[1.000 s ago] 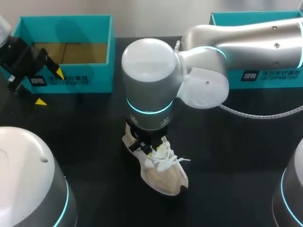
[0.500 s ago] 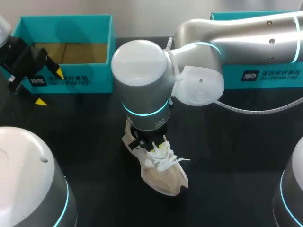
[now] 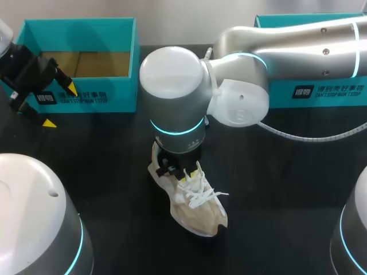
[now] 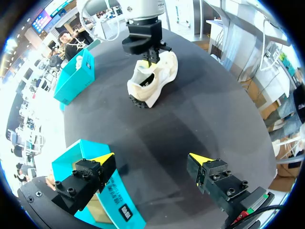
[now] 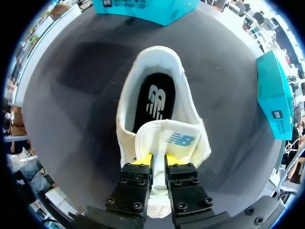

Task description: Take the shoe out of the shoebox, open the shoe tongue, remove and reinsert the insole, then place the shoe into the shoebox

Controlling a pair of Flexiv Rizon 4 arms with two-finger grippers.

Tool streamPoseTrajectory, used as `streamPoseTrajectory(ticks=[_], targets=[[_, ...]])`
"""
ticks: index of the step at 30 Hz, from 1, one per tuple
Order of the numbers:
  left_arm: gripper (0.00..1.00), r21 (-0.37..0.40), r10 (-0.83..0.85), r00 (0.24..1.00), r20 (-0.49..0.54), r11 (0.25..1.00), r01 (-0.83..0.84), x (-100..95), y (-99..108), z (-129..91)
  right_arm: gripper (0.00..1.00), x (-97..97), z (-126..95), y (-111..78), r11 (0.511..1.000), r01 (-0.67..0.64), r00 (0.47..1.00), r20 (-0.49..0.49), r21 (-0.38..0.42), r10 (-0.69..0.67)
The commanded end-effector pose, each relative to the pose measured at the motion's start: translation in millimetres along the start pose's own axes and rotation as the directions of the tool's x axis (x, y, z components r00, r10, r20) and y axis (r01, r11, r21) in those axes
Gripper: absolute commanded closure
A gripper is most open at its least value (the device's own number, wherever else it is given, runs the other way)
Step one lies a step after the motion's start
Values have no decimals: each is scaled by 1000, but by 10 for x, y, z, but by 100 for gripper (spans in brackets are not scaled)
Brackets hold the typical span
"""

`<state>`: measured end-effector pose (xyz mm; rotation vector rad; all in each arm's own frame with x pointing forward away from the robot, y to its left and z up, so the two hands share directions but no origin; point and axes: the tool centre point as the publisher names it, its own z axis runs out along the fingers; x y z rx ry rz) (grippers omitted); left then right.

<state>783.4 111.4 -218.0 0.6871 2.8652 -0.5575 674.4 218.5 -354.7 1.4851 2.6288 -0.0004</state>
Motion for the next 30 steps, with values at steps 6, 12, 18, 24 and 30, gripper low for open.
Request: streamPoseTrajectory(ticks=[6,12,18,24,30], targets=[[0,-4,0,1000,-1,1000,0,5,-6,-4,84,-15,147,99,1000,-15,1000,1,22,15],[0,-4,0,1000,-1,1000,0,5,-6,-4,80,-54,61,98,999,-36,998,57,17,35],[0,-4,0,1000,-1,1000,0,5,-6,-4,79,-25,-241,-74,999,-41,996,84,-21,43],[0,-4,0,1000,-1,1000,0,5,-6,-4,75,110,-361,-148,998,-36,995,91,-52,41],[0,-4,0,1000,-1,1000,0,5,-6,-4,69,200,-369,-177,997,-24,995,91,-72,30]])
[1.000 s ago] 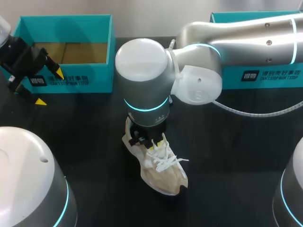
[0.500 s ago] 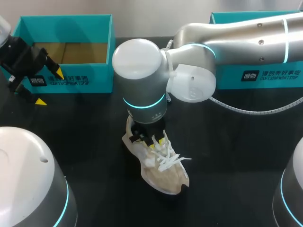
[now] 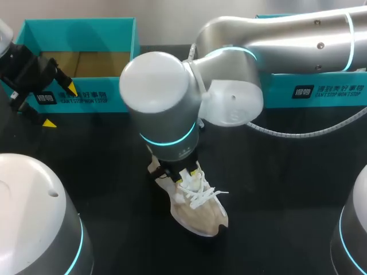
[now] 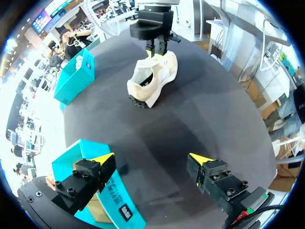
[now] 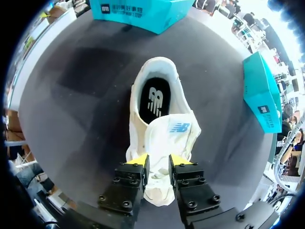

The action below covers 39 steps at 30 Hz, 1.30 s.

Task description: Take the shoe out of the shoebox, open the shoe tongue, remove and reinsert the insole, then place the shoe into the shoebox

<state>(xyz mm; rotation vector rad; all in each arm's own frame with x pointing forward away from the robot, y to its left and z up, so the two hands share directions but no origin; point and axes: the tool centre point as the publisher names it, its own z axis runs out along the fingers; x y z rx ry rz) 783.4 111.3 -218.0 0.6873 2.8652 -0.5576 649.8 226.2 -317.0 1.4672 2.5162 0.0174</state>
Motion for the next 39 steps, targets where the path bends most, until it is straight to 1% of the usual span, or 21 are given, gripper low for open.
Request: streamPoseTrajectory(ticks=[1,7,10,14,19,29,35,39], targets=[[0,-4,0,1000,-1,1000,0,5,-5,-4,68,52,57,-35,1000,1,1000,-3,-8,-1],[0,-4,0,1000,-1,1000,0,5,-5,-4,63,64,151,-5,1000,-1,1000,-13,4,1],[0,-4,0,1000,-1,1000,0,5,-5,-4,64,45,220,14,1000,-4,1000,-19,10,4],[0,-4,0,1000,-1,1000,0,5,-5,-4,65,-49,277,26,999,-29,1000,4,27,29],[0,-4,0,1000,-1,1000,0,5,-5,-4,67,-144,216,12,999,-47,998,31,21,47],[0,-4,0,1000,-1,1000,0,5,-5,-4,69,-165,119,-13,998,-64,997,44,6,64],[0,-4,0,1000,-1,1000,0,5,-5,-4,71,-208,141,-15,995,-97,994,42,0,97],[0,-4,0,1000,-1,1000,0,5,-5,-4,72,-205,167,35,995,-98,995,35,-7,99]])
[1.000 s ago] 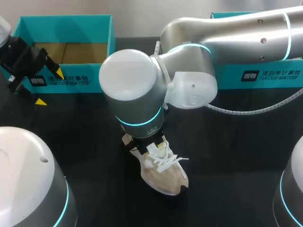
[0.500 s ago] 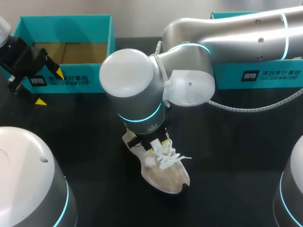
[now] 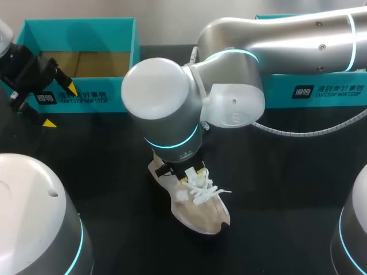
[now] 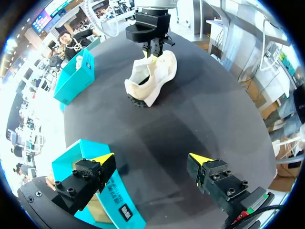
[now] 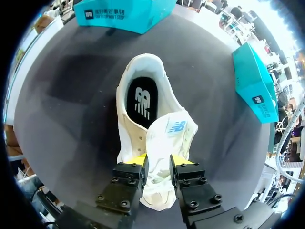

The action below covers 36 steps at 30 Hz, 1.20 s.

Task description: Take the shoe out of the shoebox, open the shoe tongue, remove and reinsert the insole, then place the shoe into the shoebox

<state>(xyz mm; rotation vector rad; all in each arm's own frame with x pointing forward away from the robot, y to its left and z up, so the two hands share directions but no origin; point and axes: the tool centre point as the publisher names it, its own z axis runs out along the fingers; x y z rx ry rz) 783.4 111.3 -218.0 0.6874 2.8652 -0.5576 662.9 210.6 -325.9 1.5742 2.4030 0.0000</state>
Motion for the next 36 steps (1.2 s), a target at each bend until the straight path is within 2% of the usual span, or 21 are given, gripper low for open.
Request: streamPoseTrajectory(ticks=[1,7,13,17,22,25,29,36], targets=[[0,-4,0,1000,-1,1000,0,5,-5,-4,72,-13,50,34,1000,8,1000,-16,-6,-8],[0,-4,0,1000,-1,1000,0,5,-5,-4,73,53,-17,96,999,33,999,-33,-38,-34],[0,-4,0,1000,-1,1000,0,5,-5,-4,65,35,-262,-33,994,40,995,-87,-98,-48],[0,-4,0,1000,-1,1000,0,5,-5,-4,66,-47,-327,-125,994,38,995,-92,-105,-47],[0,-4,0,1000,-1,1000,0,5,-5,-4,69,-82,-169,-138,996,53,992,-110,-71,-61],[0,-4,0,1000,-1,1000,0,5,-5,-4,80,-80,-57,-119,996,61,989,-129,-66,-69],[0,-4,0,1000,-1,1000,0,5,-5,-4,83,-54,53,-92,996,75,985,-152,-56,-83],[0,-4,0,1000,-1,1000,0,5,-5,-4,81,27,179,-91,995,93,977,-188,-42,-99]])
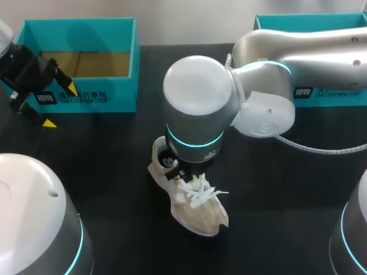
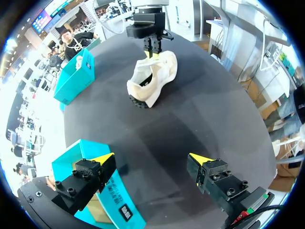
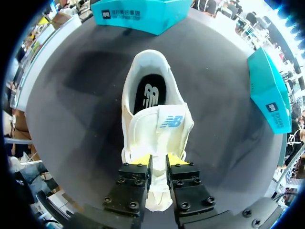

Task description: Take the shoe out of the shoebox, open the shoe tongue, remove and reinsert the insole, then place the shoe into the shoebox

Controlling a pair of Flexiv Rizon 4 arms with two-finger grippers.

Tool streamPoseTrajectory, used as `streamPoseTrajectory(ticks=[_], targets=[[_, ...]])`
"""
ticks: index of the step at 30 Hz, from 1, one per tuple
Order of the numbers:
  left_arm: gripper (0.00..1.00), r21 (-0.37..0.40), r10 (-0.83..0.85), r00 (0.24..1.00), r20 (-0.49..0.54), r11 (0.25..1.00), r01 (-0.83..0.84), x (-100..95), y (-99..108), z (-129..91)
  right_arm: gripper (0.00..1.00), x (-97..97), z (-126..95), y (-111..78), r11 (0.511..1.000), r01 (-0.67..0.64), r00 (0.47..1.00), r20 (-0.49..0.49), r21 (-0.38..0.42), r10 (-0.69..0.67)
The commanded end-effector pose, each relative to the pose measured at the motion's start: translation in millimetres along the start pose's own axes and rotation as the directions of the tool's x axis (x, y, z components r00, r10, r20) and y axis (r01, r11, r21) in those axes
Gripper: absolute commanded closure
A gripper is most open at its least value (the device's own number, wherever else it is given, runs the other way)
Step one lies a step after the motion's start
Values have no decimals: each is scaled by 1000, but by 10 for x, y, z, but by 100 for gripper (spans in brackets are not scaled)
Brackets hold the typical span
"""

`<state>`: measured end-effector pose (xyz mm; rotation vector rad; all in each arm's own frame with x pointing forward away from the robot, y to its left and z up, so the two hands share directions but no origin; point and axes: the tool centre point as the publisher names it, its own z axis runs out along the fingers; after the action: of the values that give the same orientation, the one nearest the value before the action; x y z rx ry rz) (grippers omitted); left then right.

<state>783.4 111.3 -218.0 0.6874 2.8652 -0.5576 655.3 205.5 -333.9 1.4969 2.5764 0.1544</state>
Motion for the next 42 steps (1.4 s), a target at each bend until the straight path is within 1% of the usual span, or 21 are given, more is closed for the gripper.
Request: streamPoseTrajectory(ticks=[1,5,7,9,10,12,15,17,18,22,26,28,29,32,35,37,38,42], targets=[[0,-4,0,1000,-1,1000,0,5,-5,-4,81,12,136,13,1000,6,999,-35,6,-5],[0,-4,0,1000,-1,1000,0,5,-5,-4,81,2,233,66,1000,21,998,-60,13,-20],[0,-4,0,1000,-1,1000,0,5,-5,-4,82,31,301,117,999,36,997,-65,26,-34],[0,-4,0,1000,-1,1000,0,5,-5,-4,82,74,365,167,998,51,995,-90,25,-49],[0,-4,0,1000,-1,1000,0,5,-5,-4,82,108,399,198,997,61,995,-81,38,-58],[0,-4,0,1000,-1,1000,0,5,-5,-4,81,157,445,247,997,68,994,-83,37,-65],[0,-4,0,1000,-1,1000,0,5,-5,-4,80,143,491,301,998,56,995,-86,32,-54],[0,-4,0,1000,-1,1000,0,5,-5,-4,81,129,507,332,998,51,997,-66,47,-48],[0,-4,0,1000,-1,1000,0,5,-5,-4,81,123,506,347,998,51,996,-72,40,-48],[0,-4,0,1000,-1,1000,0,5,-5,-4,81,74,488,360,998,34,998,-50,60,-31],[0,-4,0,1000,-1,1000,0,5,-5,-4,80,55,286,299,999,25,999,-34,45,-24],[0,-4,0,1000,-1,1000,0,5,-5,-4,78,68,159,262,999,27,999,-30,19,-26],[0,-4,0,1000,-1,1000,0,5,-5,-4,77,77,105,244,999,27,999,-25,19,-26],[0,-4,0,1000,-1,1000,0,5,-5,-4,75,117,18,210,999,39,999,-24,6,-39],[0,-4,0,1000,-1,1000,0,5,-5,-4,75,142,66,199,999,47,998,-39,16,-46],[0,-4,0,1000,-1,1000,0,5,-5,-4,75,148,129,198,999,45,998,-54,21,-44],[0,-4,0,1000,-1,1000,0,5,-5,-4,75,152,161,203,999,47,996,-77,10,-46],[0,-4,0,1000,-1,1000,0,5,-5,-4,77,134,307,240,999,32,996,-84,29,-29]])
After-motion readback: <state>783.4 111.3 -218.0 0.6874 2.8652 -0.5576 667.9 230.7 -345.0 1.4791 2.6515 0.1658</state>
